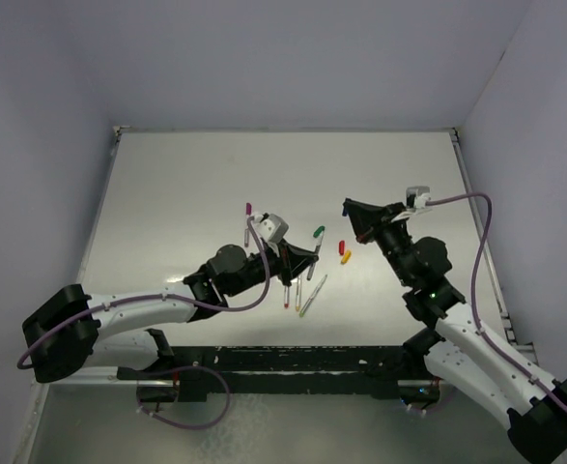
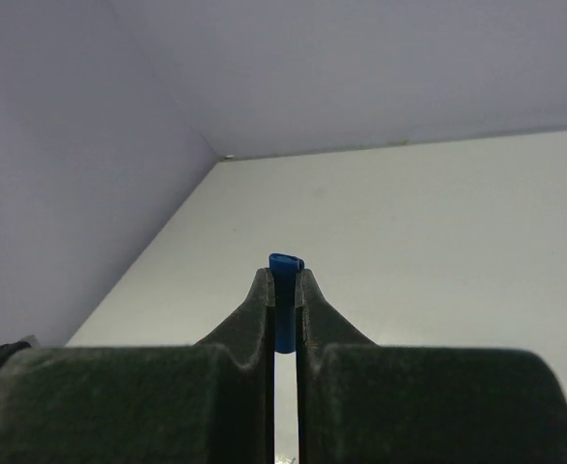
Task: Insert the pens into the pen caps
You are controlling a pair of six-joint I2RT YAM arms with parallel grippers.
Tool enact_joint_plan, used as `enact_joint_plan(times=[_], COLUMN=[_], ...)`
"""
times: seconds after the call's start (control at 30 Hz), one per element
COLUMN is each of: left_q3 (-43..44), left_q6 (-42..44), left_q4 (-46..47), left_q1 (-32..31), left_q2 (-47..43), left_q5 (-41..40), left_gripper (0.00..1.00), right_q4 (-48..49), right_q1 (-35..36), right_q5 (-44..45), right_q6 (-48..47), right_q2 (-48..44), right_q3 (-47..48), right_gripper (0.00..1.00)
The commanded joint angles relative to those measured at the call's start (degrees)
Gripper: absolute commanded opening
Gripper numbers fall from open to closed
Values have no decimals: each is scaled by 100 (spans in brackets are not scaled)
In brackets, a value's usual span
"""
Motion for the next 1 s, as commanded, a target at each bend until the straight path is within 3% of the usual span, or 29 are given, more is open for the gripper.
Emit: enact_joint_plan(times=[0.0,0.37,0.97], left_q3=[110,190,179], left_q6=[-258,-612,-551], left_q4=[702,893,902], left_q1=[-40,-37,-37], left_q2=[20,168,92], left_q5=[166,329,99], left_gripper=[0,0,0], right_q4=[1027,1816,1941], right_q1=[13,12,14], right_q5=[-691,-1456,-1748], right_q6=[150,515,866], right_q2=[-70,168,203], right_q3=[-81,-226,-358], right_gripper=[0,0,0])
